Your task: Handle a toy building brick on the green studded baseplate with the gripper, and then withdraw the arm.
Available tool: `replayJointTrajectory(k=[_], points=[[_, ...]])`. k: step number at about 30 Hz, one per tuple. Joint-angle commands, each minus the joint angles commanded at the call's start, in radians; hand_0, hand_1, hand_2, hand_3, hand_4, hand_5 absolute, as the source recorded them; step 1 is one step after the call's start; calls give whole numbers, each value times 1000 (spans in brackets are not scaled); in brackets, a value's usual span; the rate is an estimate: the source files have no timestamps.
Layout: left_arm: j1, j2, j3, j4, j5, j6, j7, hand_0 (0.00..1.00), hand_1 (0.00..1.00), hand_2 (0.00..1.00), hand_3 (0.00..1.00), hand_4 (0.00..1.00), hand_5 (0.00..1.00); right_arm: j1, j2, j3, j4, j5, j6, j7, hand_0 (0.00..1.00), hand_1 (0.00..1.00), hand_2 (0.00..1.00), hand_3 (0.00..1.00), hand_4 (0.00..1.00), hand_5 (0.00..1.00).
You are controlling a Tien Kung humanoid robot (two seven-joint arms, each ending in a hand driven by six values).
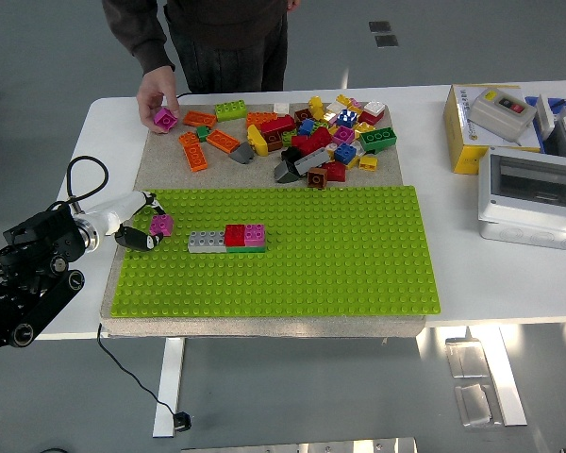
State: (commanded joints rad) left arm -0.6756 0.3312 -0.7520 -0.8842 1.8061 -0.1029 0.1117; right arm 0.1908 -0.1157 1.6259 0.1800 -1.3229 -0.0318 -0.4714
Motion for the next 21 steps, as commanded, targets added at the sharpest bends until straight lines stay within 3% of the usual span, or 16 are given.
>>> replayJointTrajectory(k=[6,12,16,21], points=[[25,18,-103,-104,42,-22,43,998,998,998,555,562,207,-1,-3,-5,0,11,-2,3,663,582,612,757,648,998],[48,34,-169,-230,19,-88,109,998,998,997,548,573,215,-3,-5,-7,0,22,-5,4,663,581,610,757,651,998],[66,23,-173,-308,22,-136,176,998,998,990,549,579,220,-5,-5,-5,0,21,-6,2,663,586,611,758,648,998],[68,-5,-155,-370,25,-147,221,998,998,989,559,583,216,-7,-3,-8,0,21,-6,5,664,589,611,758,647,998]])
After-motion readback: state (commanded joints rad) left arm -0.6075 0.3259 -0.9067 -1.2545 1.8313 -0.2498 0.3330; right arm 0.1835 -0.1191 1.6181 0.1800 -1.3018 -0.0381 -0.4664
